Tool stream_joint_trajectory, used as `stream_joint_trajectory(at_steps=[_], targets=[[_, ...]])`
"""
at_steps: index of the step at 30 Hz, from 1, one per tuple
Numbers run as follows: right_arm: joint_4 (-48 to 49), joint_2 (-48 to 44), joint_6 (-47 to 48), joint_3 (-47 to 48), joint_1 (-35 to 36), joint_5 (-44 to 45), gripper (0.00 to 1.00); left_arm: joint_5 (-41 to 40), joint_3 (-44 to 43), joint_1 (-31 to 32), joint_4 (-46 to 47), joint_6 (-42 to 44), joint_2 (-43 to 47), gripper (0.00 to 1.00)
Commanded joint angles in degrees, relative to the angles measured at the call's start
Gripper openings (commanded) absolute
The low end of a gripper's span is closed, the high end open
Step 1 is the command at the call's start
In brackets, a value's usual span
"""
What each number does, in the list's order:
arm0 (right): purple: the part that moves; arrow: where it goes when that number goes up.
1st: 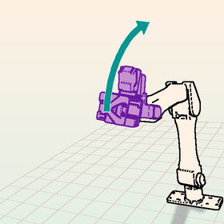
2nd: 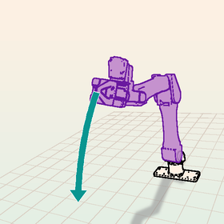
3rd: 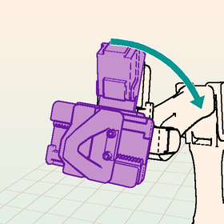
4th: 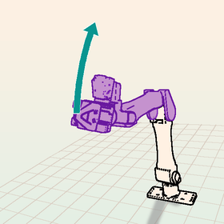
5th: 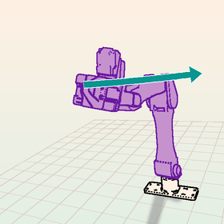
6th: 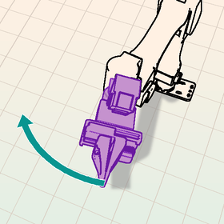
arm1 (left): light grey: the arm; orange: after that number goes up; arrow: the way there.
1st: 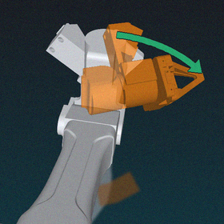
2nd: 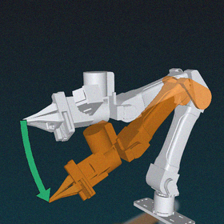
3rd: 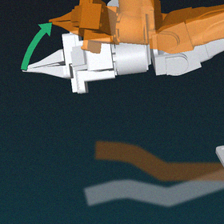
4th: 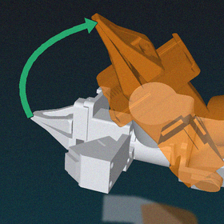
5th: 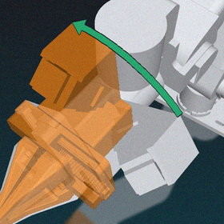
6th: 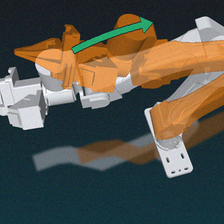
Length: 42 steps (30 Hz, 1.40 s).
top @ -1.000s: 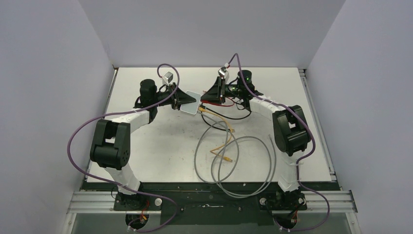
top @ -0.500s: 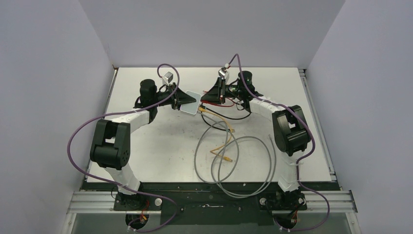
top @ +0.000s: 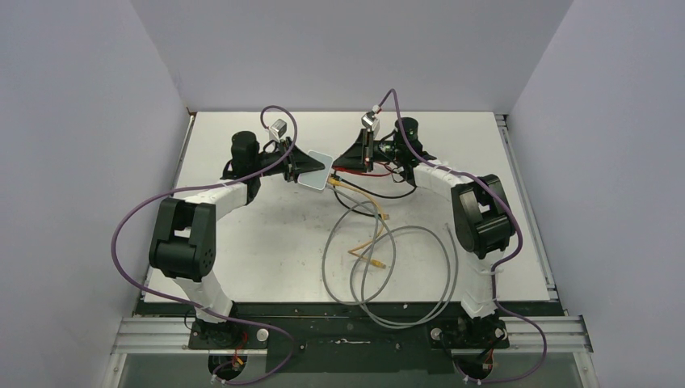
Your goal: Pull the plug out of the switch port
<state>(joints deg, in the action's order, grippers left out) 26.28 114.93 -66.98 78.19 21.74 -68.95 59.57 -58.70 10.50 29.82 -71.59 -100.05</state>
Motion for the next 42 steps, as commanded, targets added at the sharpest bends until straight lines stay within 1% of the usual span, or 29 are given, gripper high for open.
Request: stream_joint_trajectory(at_steps=[1,3,18,30,42], targets=[[3.56,0.07,-0.29,0.56,0.76,-1.54,0.09,0.32,-2.3,-0.38,4.1,-0.61,1.0,0.0],[3.49,-0.02,-0.2,0.67,0.83,-1.54,0.05,0.29,-2.3,-0.46,4.1,-0.57,1.04,0.0],[-2.08,-0.81,5.81,0.67,0.88,-1.66,0.05,-0.63,-1.29,-1.46,3.66,0.22,2.38,0.0],[-16.96,-1.35,17.99,4.32,0.76,-0.81,0.05,-0.45,-0.59,-2.61,3.75,1.1,3.62,0.0],[-22.76,-2.26,22.78,4.64,0.64,-0.66,0.05,-0.38,0.22,-3.7,3.84,1.19,4.44,0.0]])
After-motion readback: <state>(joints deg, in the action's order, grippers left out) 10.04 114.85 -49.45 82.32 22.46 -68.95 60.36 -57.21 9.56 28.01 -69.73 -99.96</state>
